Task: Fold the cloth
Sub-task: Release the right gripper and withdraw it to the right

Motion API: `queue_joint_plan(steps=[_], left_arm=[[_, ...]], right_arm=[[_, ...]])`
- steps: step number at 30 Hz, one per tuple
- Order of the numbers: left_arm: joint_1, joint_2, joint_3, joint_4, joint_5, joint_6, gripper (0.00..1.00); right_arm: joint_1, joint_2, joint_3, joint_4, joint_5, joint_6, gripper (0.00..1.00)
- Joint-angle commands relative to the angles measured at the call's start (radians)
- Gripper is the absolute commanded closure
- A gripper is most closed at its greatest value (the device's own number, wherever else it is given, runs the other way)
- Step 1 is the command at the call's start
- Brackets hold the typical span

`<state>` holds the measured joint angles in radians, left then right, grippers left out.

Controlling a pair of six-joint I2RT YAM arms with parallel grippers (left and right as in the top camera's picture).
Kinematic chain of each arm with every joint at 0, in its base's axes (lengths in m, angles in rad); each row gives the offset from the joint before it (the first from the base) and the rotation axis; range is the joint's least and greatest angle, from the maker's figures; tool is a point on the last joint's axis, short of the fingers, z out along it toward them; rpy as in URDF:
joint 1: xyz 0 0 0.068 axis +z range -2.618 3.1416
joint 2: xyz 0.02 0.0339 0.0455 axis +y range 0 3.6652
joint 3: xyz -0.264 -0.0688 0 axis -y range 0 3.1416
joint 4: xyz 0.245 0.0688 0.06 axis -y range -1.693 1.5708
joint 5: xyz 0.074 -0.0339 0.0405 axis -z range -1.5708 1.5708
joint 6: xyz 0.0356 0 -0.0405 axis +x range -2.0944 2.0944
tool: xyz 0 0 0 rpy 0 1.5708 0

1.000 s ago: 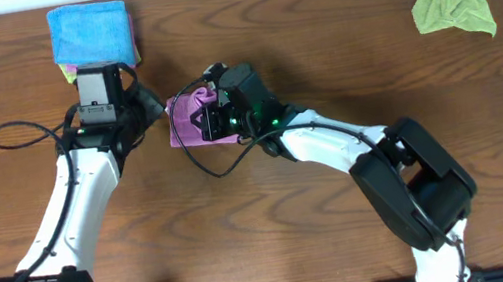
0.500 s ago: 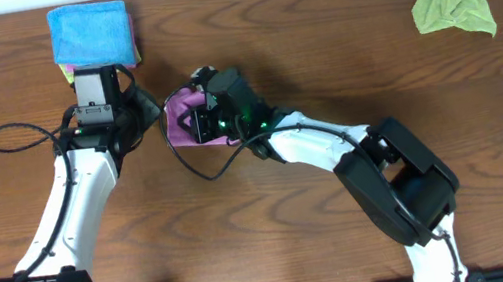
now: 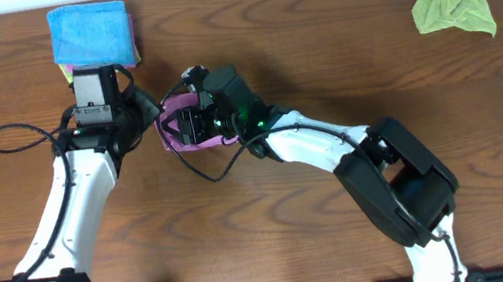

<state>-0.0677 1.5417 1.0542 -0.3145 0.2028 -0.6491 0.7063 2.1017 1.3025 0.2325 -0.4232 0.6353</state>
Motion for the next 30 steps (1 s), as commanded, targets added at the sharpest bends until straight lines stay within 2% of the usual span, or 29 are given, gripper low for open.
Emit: queue_joint_plan(steps=[1,3,4,7,8,10,11,14,17,23,28,30], left_arm=[[0.008,-0.034,0.028,-0.007,0.0,0.021,0.94],[0.018,-0.047,0.028,-0.019,0.0,0.021,0.93],[0.026,-0.055,0.028,-0.027,0.001,0.021,0.9],[0.055,-0.088,0.028,-0.058,0.013,0.021,0.69],[0.068,-0.1,0.028,-0.075,0.033,0.021,0.55],[0.098,-0.115,0.028,-0.113,0.105,0.018,0.4],[0.116,-0.117,0.028,-0.138,0.148,0.011,0.36],[0.161,-0.115,0.027,-0.215,0.249,-0.005,0.31],[0.179,-0.115,0.009,-0.274,0.298,-0.002,0.27],[0.176,-0.115,-0.086,-0.234,0.341,-0.045,0.25],[0.175,-0.115,-0.226,-0.085,0.388,-0.127,0.25],[0.173,-0.115,-0.269,-0.03,0.392,-0.141,0.21]], right_arm=[[-0.007,0.002,0.019,-0.001,-0.032,-0.009,0.47],[-0.035,-0.02,0.019,-0.019,-0.042,-0.009,0.47],[-0.049,-0.032,0.019,-0.032,-0.048,-0.009,0.47],[-0.104,-0.084,0.019,-0.103,-0.06,-0.029,0.4],[-0.124,-0.104,0.019,-0.142,-0.065,-0.031,0.34],[-0.159,-0.144,0.019,-0.21,-0.109,-0.062,0.25],[-0.174,-0.168,0.019,-0.266,-0.109,-0.095,0.18],[-0.213,-0.257,0.019,-0.451,-0.103,-0.209,0.01],[-0.249,-0.38,0.019,-0.661,-0.04,-0.348,0.01],[-0.325,-0.558,0.002,-0.9,0.058,-0.462,0.01],[-0.432,-0.694,-0.139,-0.924,0.014,-0.469,0.01],[-0.478,-0.769,-0.228,-0.903,-0.016,-0.477,0.01]])
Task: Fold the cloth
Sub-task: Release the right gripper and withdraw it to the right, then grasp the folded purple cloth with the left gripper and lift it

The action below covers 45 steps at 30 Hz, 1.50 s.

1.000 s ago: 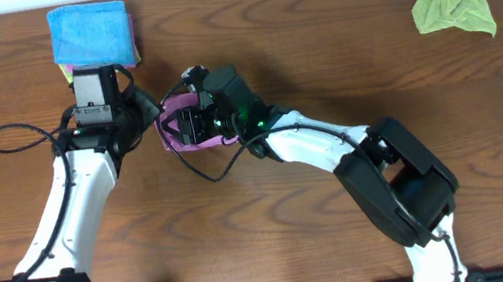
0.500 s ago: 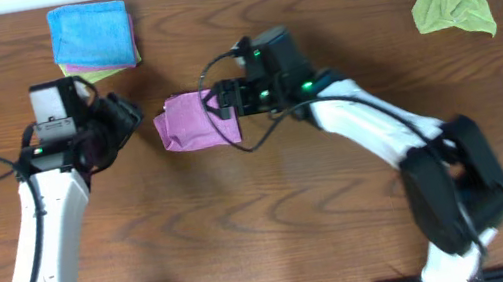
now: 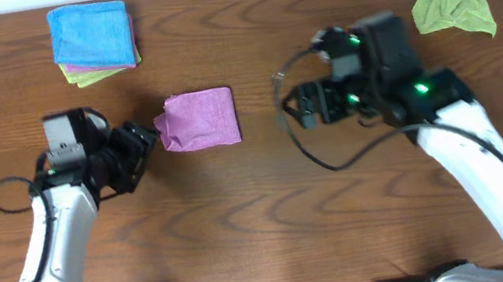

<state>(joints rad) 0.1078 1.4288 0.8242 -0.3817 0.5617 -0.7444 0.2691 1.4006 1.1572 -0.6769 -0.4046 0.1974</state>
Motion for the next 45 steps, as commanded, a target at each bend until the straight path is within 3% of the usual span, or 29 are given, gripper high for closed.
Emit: queue_joint_plan(steps=[1,14,20,37,42,45], left_arm=[[-0.004,-0.002,-0.058,0.061,0.033,-0.048,0.19],[-0.105,0.113,-0.134,0.289,-0.013,-0.162,0.12],[-0.116,0.198,-0.134,0.434,-0.028,-0.185,0.12],[-0.143,0.358,-0.134,0.609,-0.05,-0.25,0.12],[-0.181,0.446,-0.134,0.709,-0.049,-0.283,0.24],[-0.193,0.492,-0.133,0.775,-0.048,-0.29,0.47]], right_arm=[[-0.058,-0.103,-0.122,0.016,-0.047,-0.039,0.01],[-0.175,-0.461,-0.442,0.015,-0.056,-0.004,0.01],[-0.185,-0.478,-0.443,-0.032,-0.055,0.0,0.01],[-0.184,-0.473,-0.443,-0.047,-0.055,0.0,0.01],[-0.184,-0.473,-0.443,-0.047,-0.055,0.0,0.01],[-0.183,-0.473,-0.443,-0.047,-0.055,0.0,0.01]])
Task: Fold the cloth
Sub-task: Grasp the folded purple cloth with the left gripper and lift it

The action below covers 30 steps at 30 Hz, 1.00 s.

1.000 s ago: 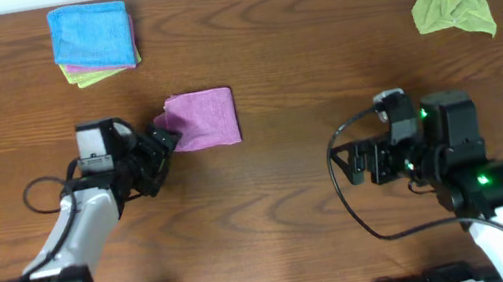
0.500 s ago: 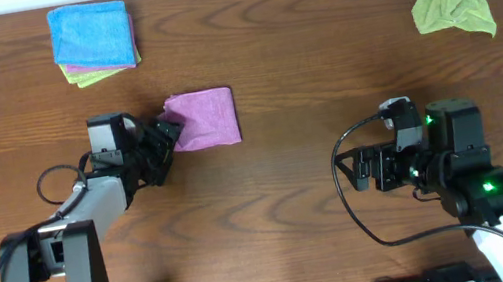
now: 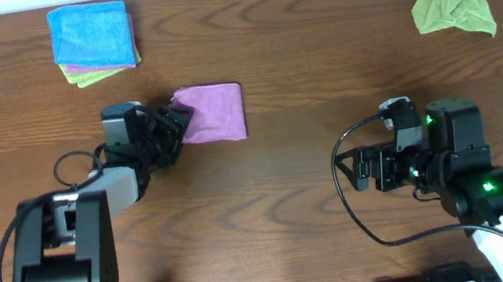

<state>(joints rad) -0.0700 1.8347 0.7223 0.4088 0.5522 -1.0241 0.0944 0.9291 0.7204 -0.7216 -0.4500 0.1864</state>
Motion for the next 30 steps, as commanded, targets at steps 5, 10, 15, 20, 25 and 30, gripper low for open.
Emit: queue_joint_plan(steps=[5,10,15,20,25,30], left_arm=[[-0.013,0.122,-0.031,0.067,-0.04,-0.005,0.81],[-0.013,0.122,-0.017,0.101,-0.059,0.0,0.94],[-0.013,0.121,0.029,0.133,-0.011,-0.001,0.94],[-0.014,0.114,0.184,0.128,0.066,-0.005,0.94],[-0.014,0.113,0.424,-0.053,0.08,0.019,0.94],[-0.013,0.114,0.607,-0.247,0.049,0.092,0.94]], right_arm=[[-0.009,-0.001,-0.006,-0.002,-0.01,0.011,0.01],[-0.009,-0.001,-0.006,-0.002,-0.01,0.011,0.01],[-0.009,-0.001,-0.006,-0.002,-0.01,0.011,0.01],[-0.009,-0.001,-0.006,-0.002,-0.01,0.011,0.01],[-0.009,-0.001,-0.006,-0.002,-0.01,0.011,0.01],[-0.009,-0.001,-0.006,-0.002,-0.01,0.011,0.01]])
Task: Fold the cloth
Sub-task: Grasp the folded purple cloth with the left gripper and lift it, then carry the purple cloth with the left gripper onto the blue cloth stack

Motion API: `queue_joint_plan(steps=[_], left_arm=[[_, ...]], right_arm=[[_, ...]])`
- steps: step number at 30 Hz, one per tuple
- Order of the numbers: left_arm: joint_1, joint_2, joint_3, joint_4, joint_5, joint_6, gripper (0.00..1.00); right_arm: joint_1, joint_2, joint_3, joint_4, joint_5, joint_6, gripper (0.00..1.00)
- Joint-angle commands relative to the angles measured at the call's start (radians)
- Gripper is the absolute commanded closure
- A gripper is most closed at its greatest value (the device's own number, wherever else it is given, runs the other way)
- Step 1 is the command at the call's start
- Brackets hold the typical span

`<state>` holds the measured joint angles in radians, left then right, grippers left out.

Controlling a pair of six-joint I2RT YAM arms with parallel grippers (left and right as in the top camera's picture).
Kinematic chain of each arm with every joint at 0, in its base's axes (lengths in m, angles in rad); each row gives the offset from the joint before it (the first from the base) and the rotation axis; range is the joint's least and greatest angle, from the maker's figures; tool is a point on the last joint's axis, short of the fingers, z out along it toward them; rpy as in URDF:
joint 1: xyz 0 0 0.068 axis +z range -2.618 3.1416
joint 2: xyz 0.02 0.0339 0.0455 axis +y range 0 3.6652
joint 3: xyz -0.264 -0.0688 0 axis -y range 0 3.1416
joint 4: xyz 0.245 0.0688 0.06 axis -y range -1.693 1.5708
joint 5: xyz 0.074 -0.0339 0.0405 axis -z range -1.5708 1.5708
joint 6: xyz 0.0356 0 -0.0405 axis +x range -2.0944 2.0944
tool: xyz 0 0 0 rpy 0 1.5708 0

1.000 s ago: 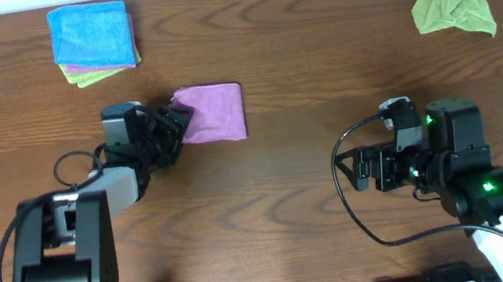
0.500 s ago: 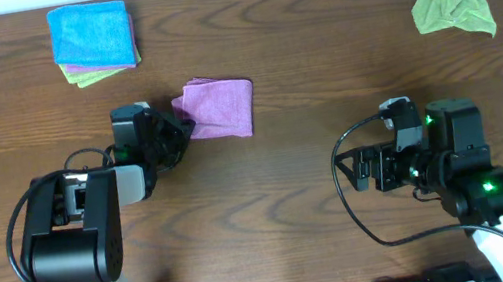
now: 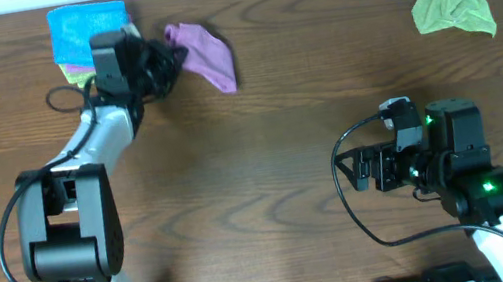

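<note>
The folded purple cloth (image 3: 203,53) hangs tilted near the table's far edge, its left corner held by my left gripper (image 3: 170,57), which is shut on it. It sits just right of a stack of folded cloths, blue on top (image 3: 75,32). A crumpled green cloth (image 3: 452,7) lies at the far right. My right gripper (image 3: 362,170) hovers over the table's near right part, away from every cloth; its fingers look parted with nothing between them.
The left arm (image 3: 84,168) stretches from the near left edge up toward the stack. A black cable (image 3: 347,202) loops beside the right arm. The wooden table (image 3: 265,159) runs to a white far edge.
My left gripper has carried the purple cloth from the table's left middle up to the far edge beside the blue stack. The cloth now hangs tilted. The right arm has not moved.
Both grippers were together at the purple cloth. Then the cloth lay folded flat, with the left gripper at its left edge and the right arm drawn back. Later the left gripper held its corner and the right arm rested near right. Now the cloth is by the stack.
</note>
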<state>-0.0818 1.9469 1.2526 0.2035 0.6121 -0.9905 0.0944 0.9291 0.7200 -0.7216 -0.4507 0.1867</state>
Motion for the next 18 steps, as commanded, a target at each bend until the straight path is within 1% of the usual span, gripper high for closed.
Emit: queue_joint_plan(steps=[1,9,18], left_arm=[[0.001,0.002,0.106,-0.066,-0.023,0.068,0.94],[0.033,0.002,0.253,-0.1,-0.128,0.099,0.94],[0.105,0.029,0.326,-0.093,-0.205,0.132,0.94]], right_arm=[[-0.009,-0.001,-0.006,-0.002,-0.009,0.01,0.01],[-0.009,-0.001,-0.006,-0.002,-0.009,0.01,0.01],[-0.009,-0.001,-0.006,-0.002,-0.009,0.01,0.01]])
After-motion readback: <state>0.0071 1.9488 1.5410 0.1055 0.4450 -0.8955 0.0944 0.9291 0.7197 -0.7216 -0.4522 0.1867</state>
